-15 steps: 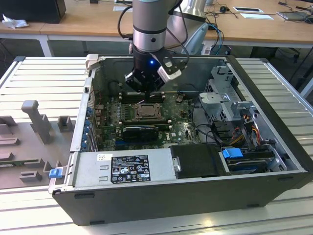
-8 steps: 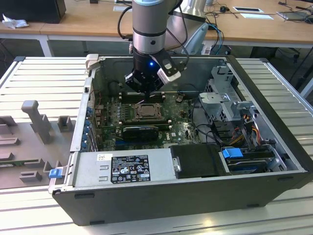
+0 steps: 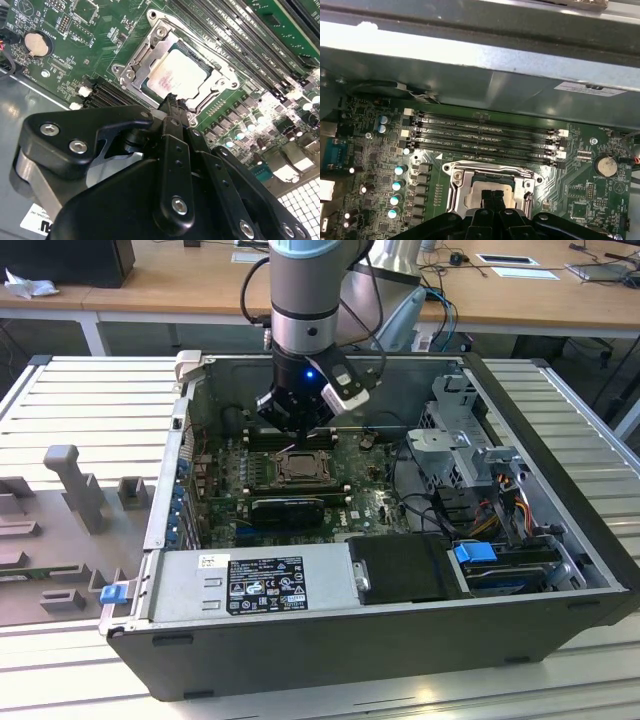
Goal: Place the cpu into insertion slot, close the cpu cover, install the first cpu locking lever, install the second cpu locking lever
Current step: 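Install the first cpu locking lever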
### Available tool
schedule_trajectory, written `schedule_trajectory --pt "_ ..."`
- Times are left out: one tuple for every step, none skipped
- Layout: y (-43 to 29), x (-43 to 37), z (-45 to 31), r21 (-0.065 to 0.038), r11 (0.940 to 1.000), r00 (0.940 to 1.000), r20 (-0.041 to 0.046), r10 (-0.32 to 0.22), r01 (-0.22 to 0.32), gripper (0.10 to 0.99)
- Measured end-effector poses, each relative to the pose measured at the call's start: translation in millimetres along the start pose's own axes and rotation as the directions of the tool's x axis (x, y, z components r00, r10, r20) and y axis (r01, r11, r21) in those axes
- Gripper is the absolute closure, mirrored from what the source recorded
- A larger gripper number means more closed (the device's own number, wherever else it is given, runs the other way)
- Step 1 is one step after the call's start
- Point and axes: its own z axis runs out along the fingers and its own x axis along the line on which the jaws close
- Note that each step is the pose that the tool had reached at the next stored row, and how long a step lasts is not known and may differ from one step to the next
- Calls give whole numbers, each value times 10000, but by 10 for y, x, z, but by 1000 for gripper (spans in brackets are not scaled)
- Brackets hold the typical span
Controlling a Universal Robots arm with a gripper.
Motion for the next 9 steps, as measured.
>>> schedule_trajectory --pt "5 1 5 -16 10000 10000 14 3 -3 980" --pt "14 8 9 -34 10000 10000 35 30 -29 980" --pt "22 12 12 -53 10000 10000 58 60 -60 980" --pt "30 13 19 -54 9999 9999 84 136 -136 980" --pt "34 12 23 -53 9998 9998 92 180 -179 980" --pt "41 12 28 -54 9998 9997 97 207 -206 980" --pt "58 10 35 -56 9997 9997 107 218 -217 980" --pt "76 7 42 -59 9998 9997 115 216 -216 980" --pt "97 5 48 -58 9998 9997 118 216 -216 980"
